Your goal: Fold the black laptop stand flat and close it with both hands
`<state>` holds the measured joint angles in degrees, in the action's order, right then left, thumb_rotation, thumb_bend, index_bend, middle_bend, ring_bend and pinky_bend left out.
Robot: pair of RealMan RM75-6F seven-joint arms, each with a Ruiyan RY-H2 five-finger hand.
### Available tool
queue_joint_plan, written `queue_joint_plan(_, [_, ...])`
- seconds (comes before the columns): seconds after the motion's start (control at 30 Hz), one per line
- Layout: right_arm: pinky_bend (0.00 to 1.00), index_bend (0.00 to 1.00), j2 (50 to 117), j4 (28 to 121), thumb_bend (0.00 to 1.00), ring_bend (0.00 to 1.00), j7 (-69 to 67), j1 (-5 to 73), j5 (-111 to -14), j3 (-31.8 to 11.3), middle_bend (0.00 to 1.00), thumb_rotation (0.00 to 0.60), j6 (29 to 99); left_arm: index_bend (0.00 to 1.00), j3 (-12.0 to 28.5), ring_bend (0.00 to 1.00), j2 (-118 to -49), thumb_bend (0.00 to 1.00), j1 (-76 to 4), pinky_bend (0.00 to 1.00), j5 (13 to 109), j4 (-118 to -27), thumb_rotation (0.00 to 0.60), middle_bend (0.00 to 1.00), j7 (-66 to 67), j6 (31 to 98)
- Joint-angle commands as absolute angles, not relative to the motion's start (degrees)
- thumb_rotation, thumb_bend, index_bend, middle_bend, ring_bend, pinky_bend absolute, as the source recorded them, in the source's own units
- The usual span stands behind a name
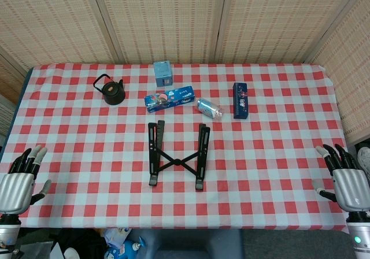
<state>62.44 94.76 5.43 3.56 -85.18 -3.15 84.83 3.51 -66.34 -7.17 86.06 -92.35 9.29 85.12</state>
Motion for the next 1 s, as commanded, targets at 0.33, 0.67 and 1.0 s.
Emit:
queue_joint_plan(0.33, [0.12,0.12,62.3,95.0,0.2,0.02,4.6,3.9,-86.3,-2.7,0.12,0.6,84.2,0.0,3.0,0.0,-65.8,0.34,-7.6,0.14,86.7,-92.8,0.6,0.0,6.8,84.2])
queue_joint_plan(0.67, [0.12,0.12,61.4,97.8,0.18,0.02,-0.2,6.6,-88.2,-2.8,0.12,0.6,80.8,0.0,4.1,0.05,-64.5,0.34,-11.2,0.14,88.0,-93.8,0.6,0.0,-3.6,80.3])
queue_joint_plan(1.0, [0.12,0.08,60.2,103.4,0.09,0.02,-7.3,14.1,-88.1,-3.9,0.12,0.6,70.0,0.0,7.0,0.11,-63.8,0.28,-21.2,0.15,89.6,-93.4,0.275,0.02,-25.0,69.4])
